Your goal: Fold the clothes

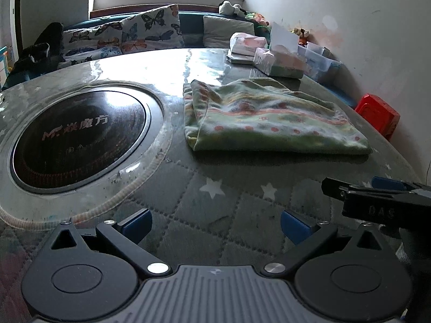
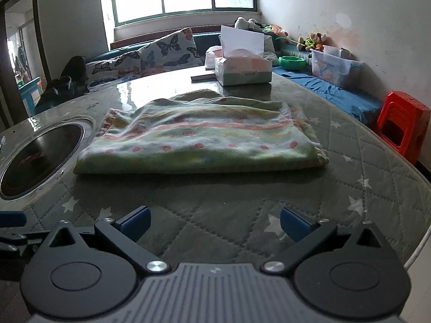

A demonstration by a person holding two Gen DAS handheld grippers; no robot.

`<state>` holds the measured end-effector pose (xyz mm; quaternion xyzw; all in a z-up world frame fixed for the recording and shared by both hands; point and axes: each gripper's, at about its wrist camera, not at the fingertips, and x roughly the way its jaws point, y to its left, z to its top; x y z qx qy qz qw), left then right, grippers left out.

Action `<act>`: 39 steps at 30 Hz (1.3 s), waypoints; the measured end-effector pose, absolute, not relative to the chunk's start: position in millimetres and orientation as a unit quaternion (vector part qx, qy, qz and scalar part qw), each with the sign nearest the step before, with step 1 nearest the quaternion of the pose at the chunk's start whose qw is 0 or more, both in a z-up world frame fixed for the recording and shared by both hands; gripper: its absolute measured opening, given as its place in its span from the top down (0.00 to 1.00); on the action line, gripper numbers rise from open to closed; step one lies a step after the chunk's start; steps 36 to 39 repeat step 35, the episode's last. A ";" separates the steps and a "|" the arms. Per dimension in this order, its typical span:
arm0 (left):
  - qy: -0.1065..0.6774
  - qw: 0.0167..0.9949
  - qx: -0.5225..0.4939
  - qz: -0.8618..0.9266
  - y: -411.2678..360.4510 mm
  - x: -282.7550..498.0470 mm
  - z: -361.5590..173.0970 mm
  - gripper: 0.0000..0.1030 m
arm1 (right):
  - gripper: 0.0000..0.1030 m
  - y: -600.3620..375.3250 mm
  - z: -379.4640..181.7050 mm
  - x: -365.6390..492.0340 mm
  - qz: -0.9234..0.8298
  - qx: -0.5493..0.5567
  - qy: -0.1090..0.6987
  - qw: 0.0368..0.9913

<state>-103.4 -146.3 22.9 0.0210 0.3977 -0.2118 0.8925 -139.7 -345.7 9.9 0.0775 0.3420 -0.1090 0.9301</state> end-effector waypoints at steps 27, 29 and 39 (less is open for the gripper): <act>0.405 0.890 0.024 -0.208 -147.4 -118.2 19.2 0.00 | 0.00 -336.5 7.4 -148.3 -0.095 0.077 0.349 0.929; 0.405 0.890 0.024 -0.208 -147.4 -118.5 19.2 0.00 | 0.00 -336.4 7.3 -148.7 -0.095 0.076 0.349 0.929; 0.404 0.891 0.026 -0.207 -148.1 -118.5 18.9 0.00 | 0.00 -335.6 7.0 -149.0 -0.095 0.073 0.351 0.929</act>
